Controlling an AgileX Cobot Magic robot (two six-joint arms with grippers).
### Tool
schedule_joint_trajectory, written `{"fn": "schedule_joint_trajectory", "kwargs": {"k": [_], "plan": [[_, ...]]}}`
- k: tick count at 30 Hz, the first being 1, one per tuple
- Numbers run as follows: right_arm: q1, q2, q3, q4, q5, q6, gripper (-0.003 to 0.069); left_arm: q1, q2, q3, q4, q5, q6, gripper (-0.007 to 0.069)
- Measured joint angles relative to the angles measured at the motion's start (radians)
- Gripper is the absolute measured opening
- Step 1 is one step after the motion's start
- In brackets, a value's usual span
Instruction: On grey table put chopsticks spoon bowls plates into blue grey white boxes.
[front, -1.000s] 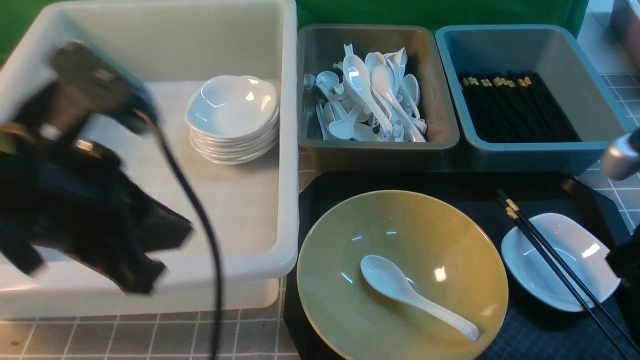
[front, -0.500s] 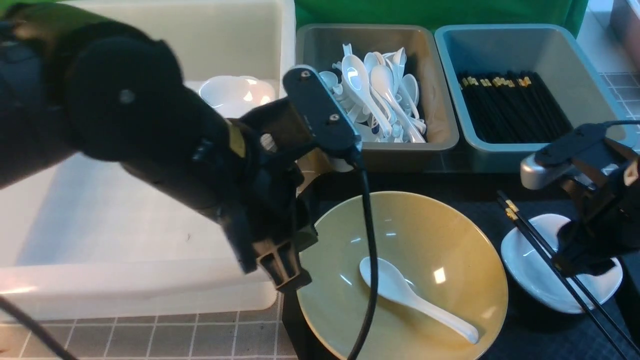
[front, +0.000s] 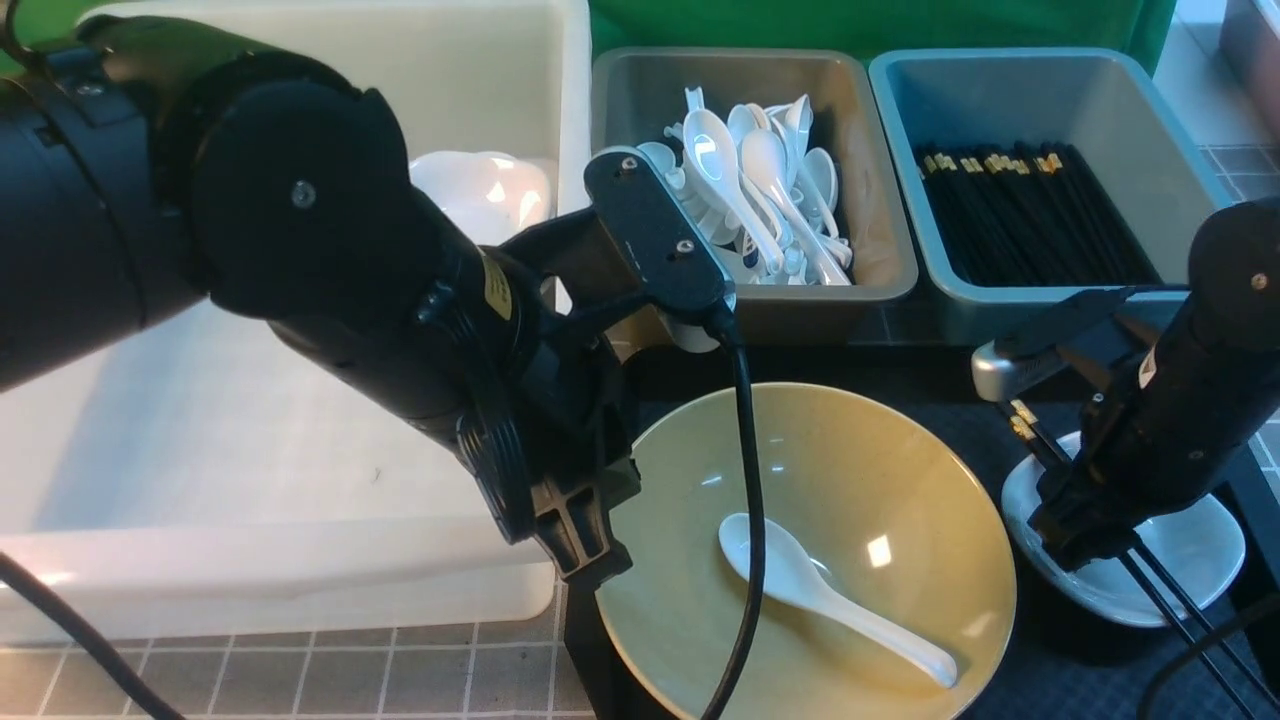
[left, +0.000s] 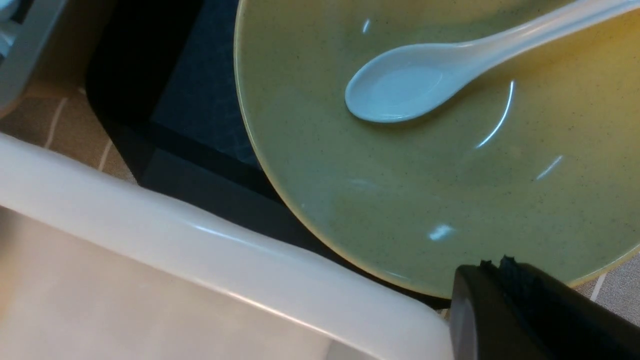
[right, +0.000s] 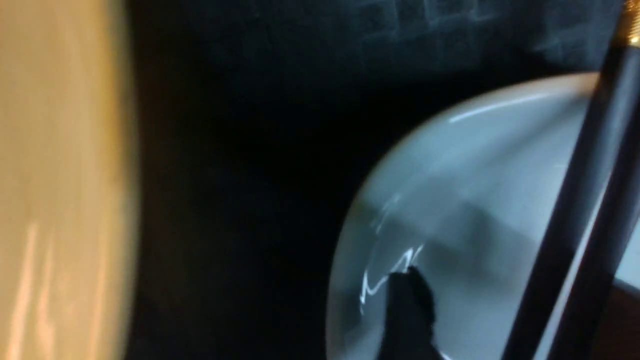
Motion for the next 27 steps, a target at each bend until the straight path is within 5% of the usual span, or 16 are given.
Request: {"fn": "schedule_joint_trajectory", "kwargs": {"k": [8,20,27], "plan": [[0.0,0.005,-0.021,-0.001,0.016,0.032,0.0112,0.0,0.0,0.0,0.0,-0.015,0.004,-0.0011],[0.0,-0.167,-0.169,-0.006,0.142,0.045,0.0113,0.001,0.045,-0.047,-0.001,-0.078,-0.068,-0.0011],[-0.012,-0.087,-0.469,-0.016,0.09,0.06,0.0113,0.001,0.234,-0.298,-0.001,-0.144,-0.075,-0.0011]]}}
